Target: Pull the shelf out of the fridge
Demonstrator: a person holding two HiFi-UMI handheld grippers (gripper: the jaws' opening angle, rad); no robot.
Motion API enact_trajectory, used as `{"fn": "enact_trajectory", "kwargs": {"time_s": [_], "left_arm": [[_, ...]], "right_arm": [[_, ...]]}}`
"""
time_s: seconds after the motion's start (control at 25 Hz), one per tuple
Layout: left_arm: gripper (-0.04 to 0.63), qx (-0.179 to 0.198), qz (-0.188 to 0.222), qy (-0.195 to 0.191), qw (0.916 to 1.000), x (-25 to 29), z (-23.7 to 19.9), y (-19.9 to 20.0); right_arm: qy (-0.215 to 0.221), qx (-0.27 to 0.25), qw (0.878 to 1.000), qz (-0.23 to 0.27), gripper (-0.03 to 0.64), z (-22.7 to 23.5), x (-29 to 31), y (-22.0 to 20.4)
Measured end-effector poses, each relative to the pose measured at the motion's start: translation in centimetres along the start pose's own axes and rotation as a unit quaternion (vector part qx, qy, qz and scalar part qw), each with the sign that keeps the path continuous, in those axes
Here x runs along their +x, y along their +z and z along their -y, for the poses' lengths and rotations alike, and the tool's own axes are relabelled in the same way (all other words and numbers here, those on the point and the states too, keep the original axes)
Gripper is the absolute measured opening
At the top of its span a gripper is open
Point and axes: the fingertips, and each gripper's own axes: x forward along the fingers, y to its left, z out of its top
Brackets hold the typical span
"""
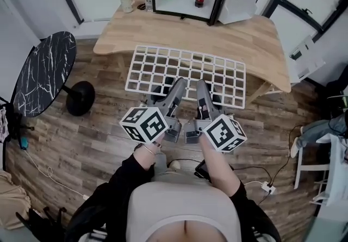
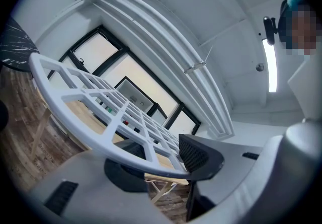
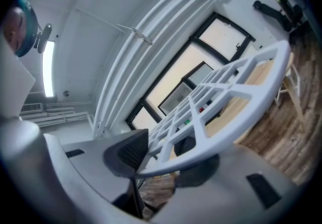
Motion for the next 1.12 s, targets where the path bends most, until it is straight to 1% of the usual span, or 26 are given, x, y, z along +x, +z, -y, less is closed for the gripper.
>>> {"fn": "enact_trajectory", "kwargs": {"time_s": [0.2,0.44,1.12], "left_arm": [[0.186,-0.004,-0.001,-0.01,0.9999,-0.3,0.4,0.3],[0.186,0.0,-0.008,-0.023,0.9997,-0.4,0.3,1.2],[0.186,-0.005,-0.014,-0.019,0.9997,-1.2,-1.9,2.0]], "right_arm": [[-0.005,-0.008,1.0,0.005,0.166,-0.6,-0.5,0.2],[-0.012,-0.008,1.0,0.02,0.166,-1.4,-0.2,0.3],[-0.018,-0.008,1.0,0.015,0.166,-2.4,1.1,-1.6]]}}
